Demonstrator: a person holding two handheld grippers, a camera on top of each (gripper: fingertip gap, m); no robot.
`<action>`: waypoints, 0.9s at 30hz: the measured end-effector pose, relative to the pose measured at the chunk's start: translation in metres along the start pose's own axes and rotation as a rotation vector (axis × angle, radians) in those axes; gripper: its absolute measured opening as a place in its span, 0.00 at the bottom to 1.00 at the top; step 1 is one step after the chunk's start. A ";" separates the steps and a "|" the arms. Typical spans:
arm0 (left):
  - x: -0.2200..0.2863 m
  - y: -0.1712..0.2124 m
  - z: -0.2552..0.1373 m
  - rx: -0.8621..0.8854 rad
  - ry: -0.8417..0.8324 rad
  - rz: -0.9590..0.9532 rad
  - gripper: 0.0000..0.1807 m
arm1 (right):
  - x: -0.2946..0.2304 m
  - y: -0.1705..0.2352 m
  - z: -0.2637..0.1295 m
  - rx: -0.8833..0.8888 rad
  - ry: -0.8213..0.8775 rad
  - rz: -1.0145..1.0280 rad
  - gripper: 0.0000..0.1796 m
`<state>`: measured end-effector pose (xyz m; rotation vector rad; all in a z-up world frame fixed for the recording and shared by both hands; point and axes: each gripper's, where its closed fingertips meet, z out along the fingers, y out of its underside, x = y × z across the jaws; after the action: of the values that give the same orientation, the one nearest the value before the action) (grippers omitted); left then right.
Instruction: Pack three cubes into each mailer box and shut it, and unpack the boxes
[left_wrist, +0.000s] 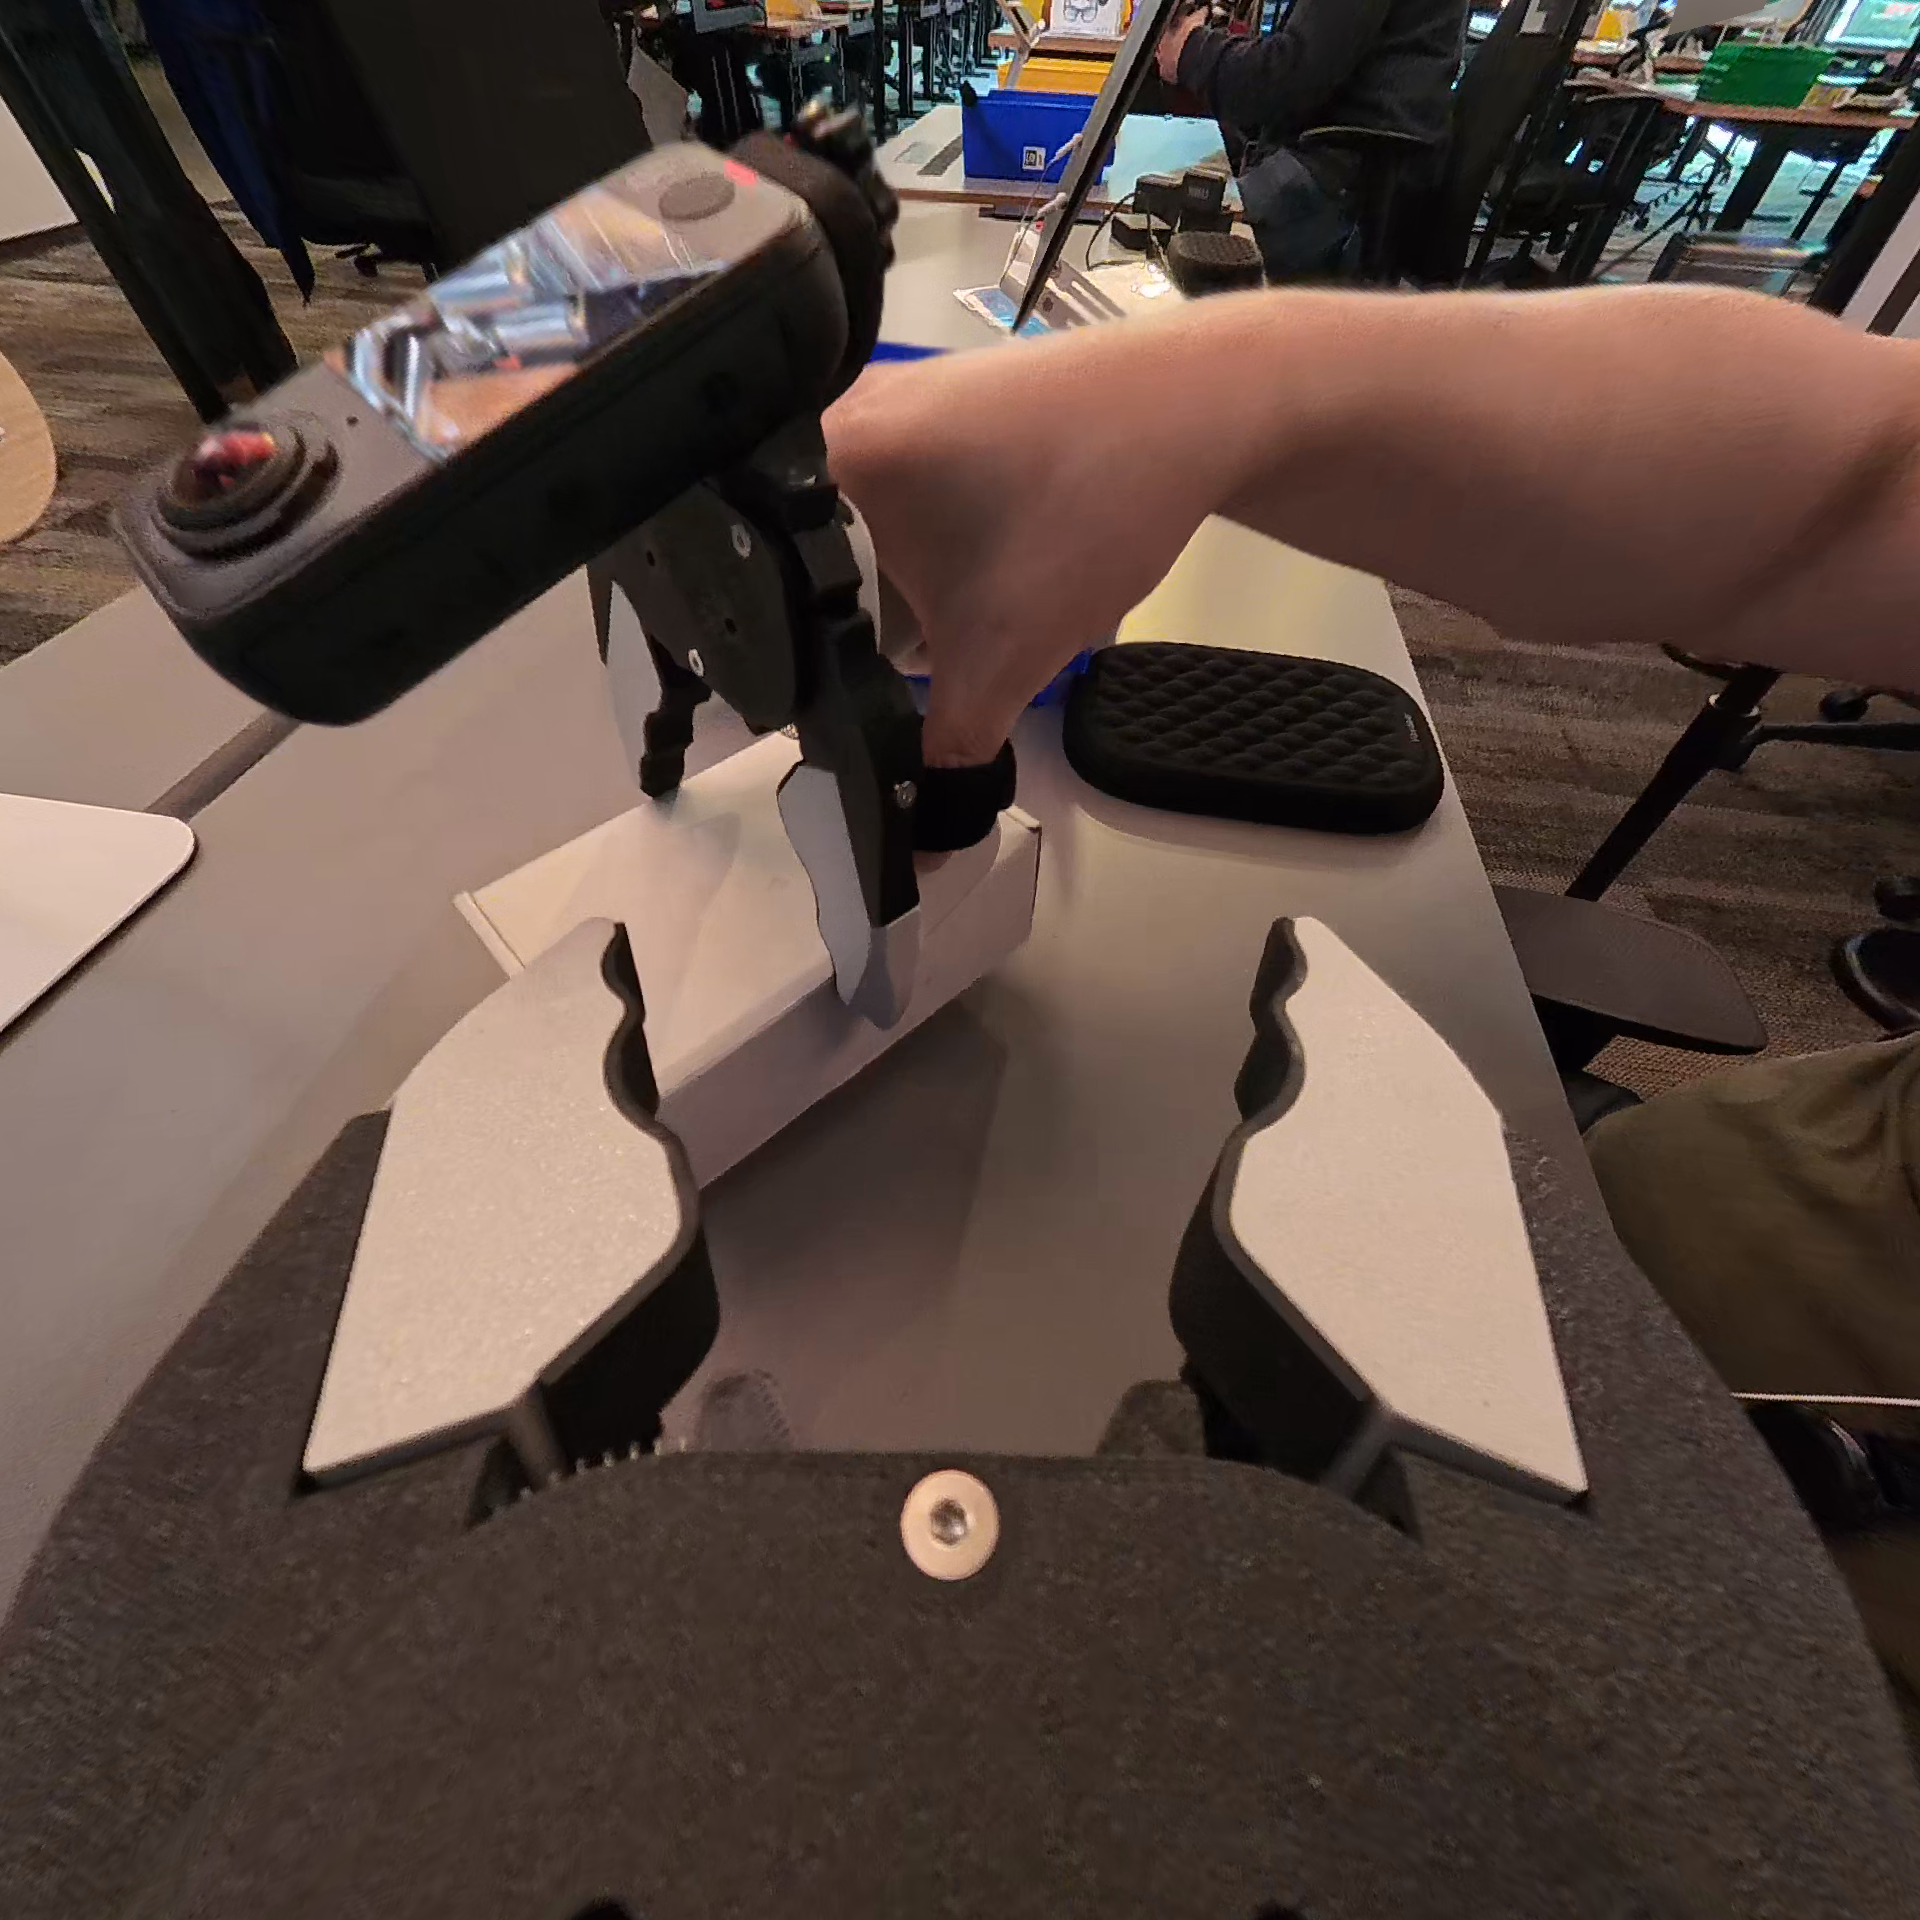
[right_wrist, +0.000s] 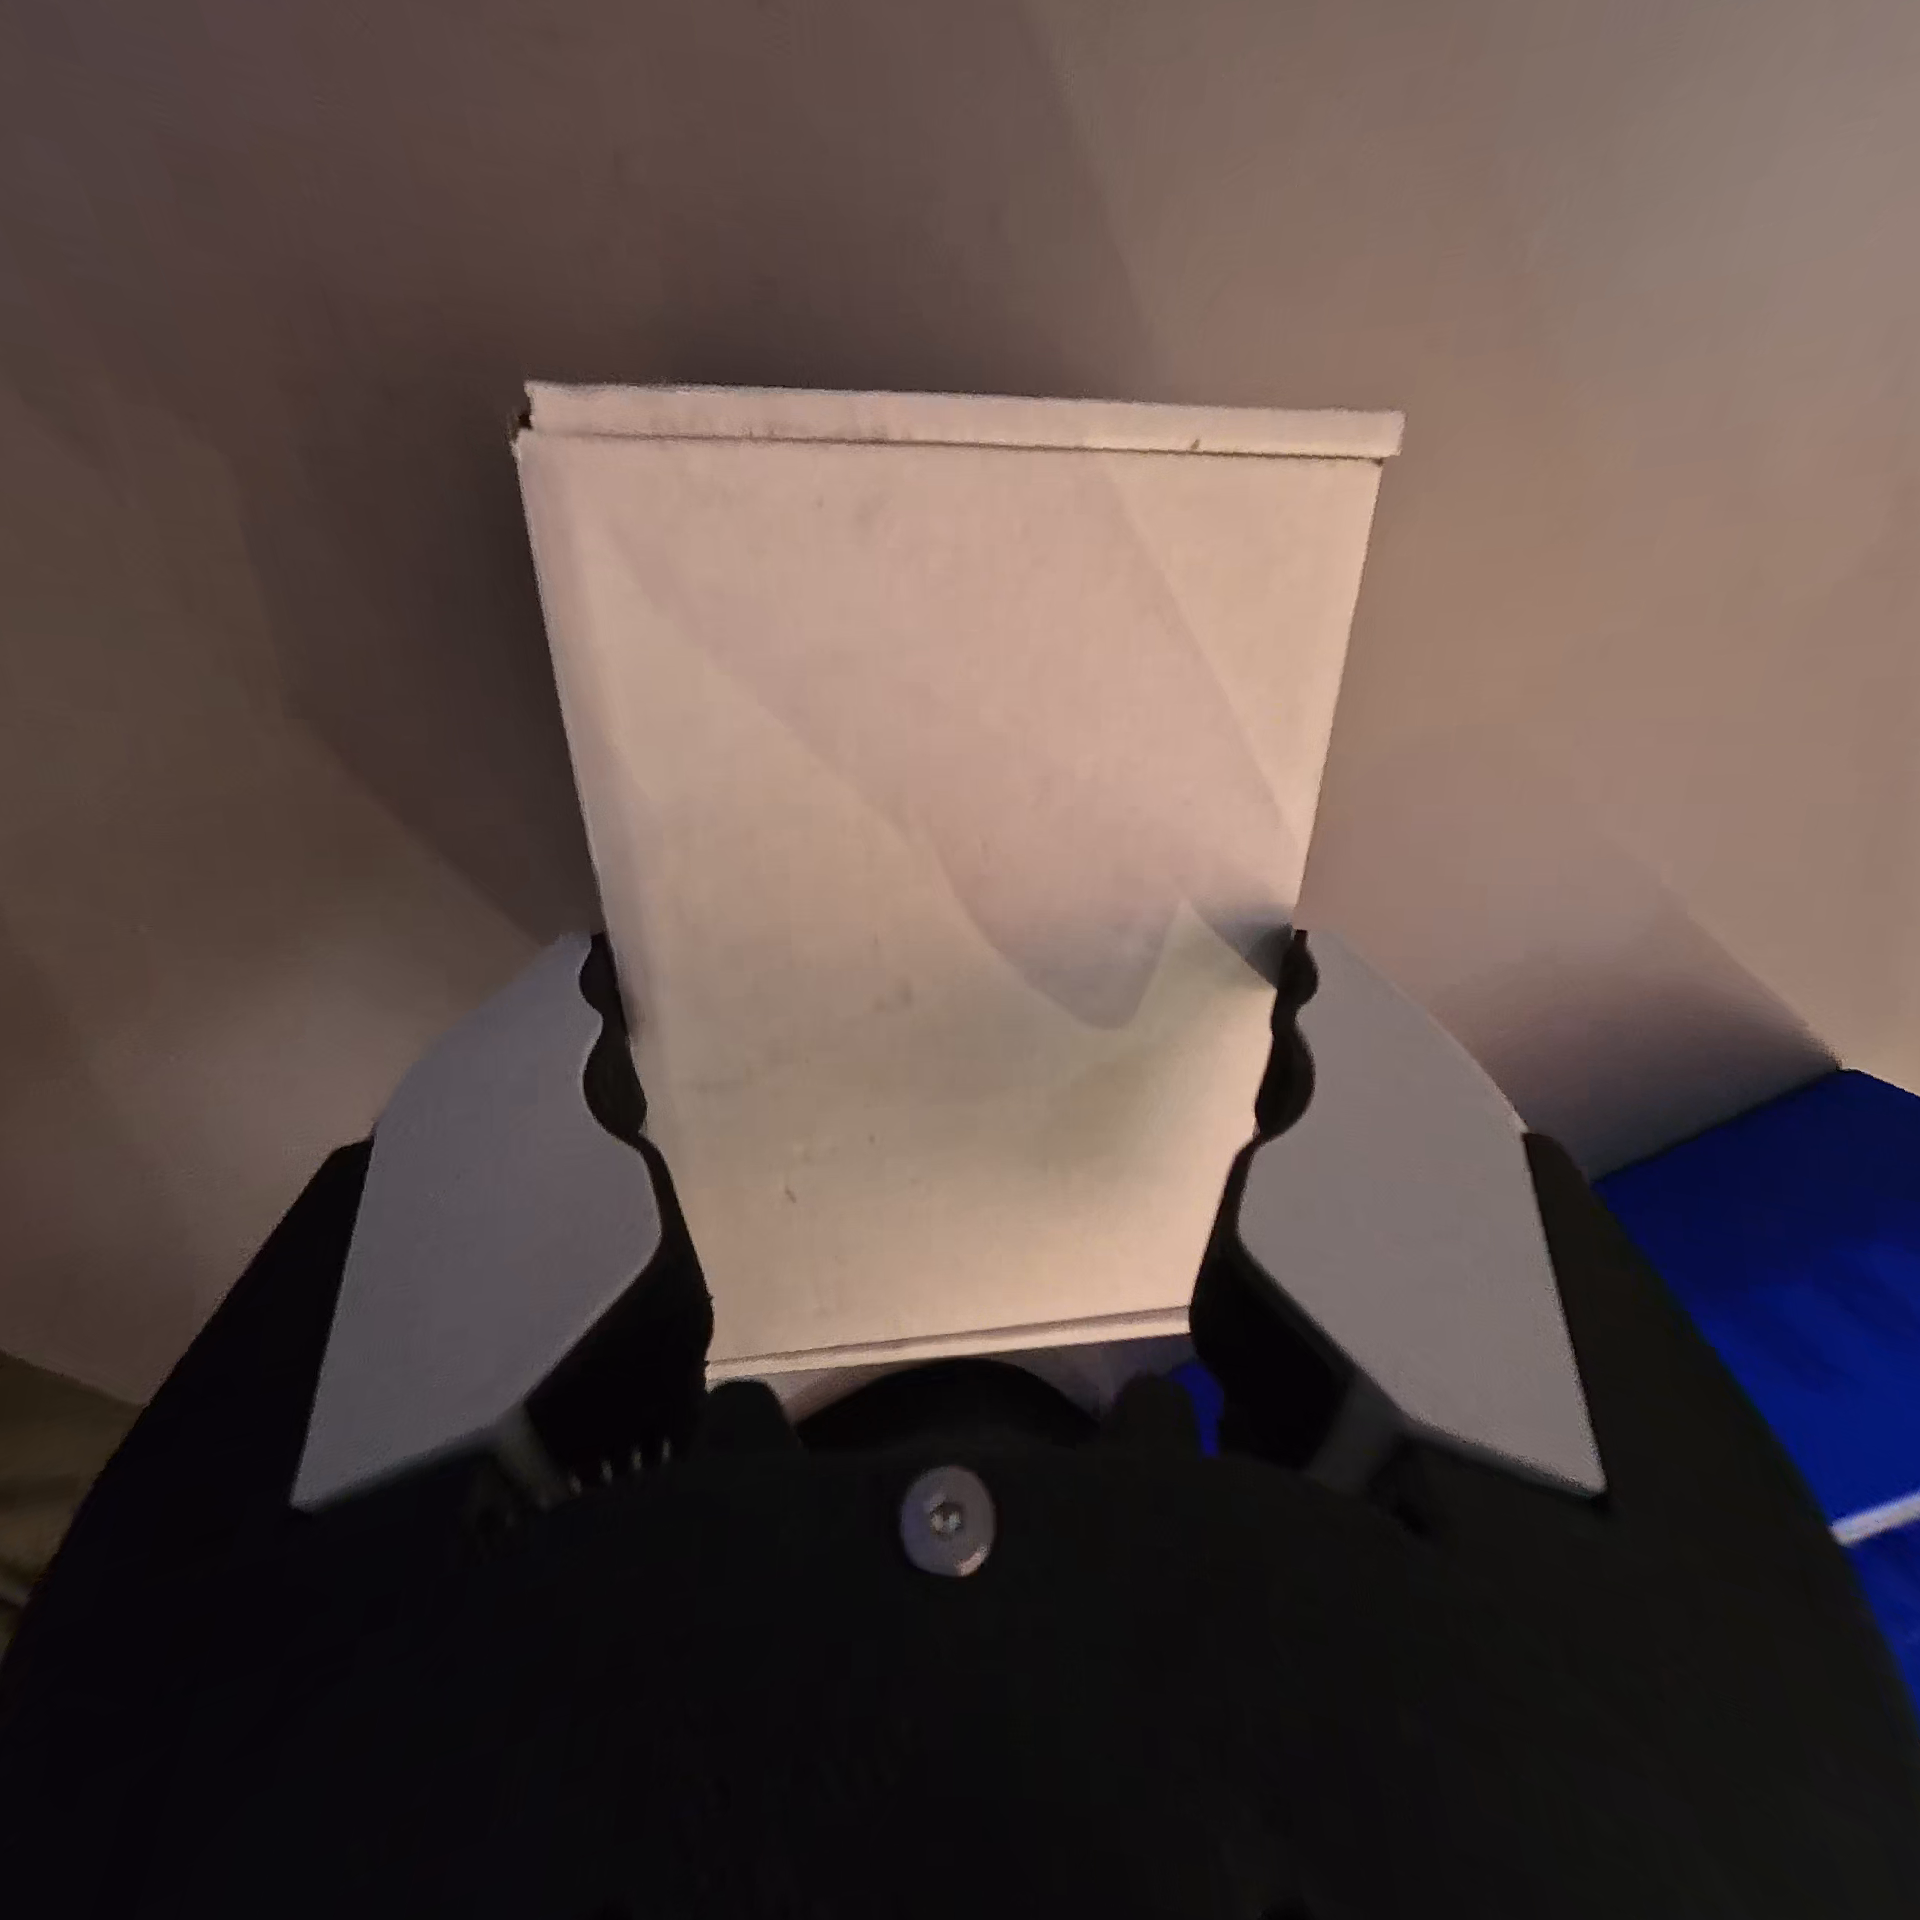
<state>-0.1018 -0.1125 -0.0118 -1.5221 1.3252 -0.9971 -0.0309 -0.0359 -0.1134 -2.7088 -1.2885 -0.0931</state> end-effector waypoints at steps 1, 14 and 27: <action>0.000 0.000 0.001 -0.003 0.002 0.001 0.61 | 0.001 0.001 -0.004 -0.001 0.007 -0.005 0.66; 0.001 0.002 0.005 -0.012 0.012 -0.005 0.62 | 0.070 0.022 -0.113 0.031 0.115 0.021 0.66; 0.001 0.030 0.035 -0.142 0.029 -0.027 0.62 | 0.242 0.157 -0.165 0.036 0.210 0.141 0.66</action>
<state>-0.0782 -0.1115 -0.0509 -1.6403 1.4250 -0.9629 0.2441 0.0268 0.0621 -2.6652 -1.0290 -0.3262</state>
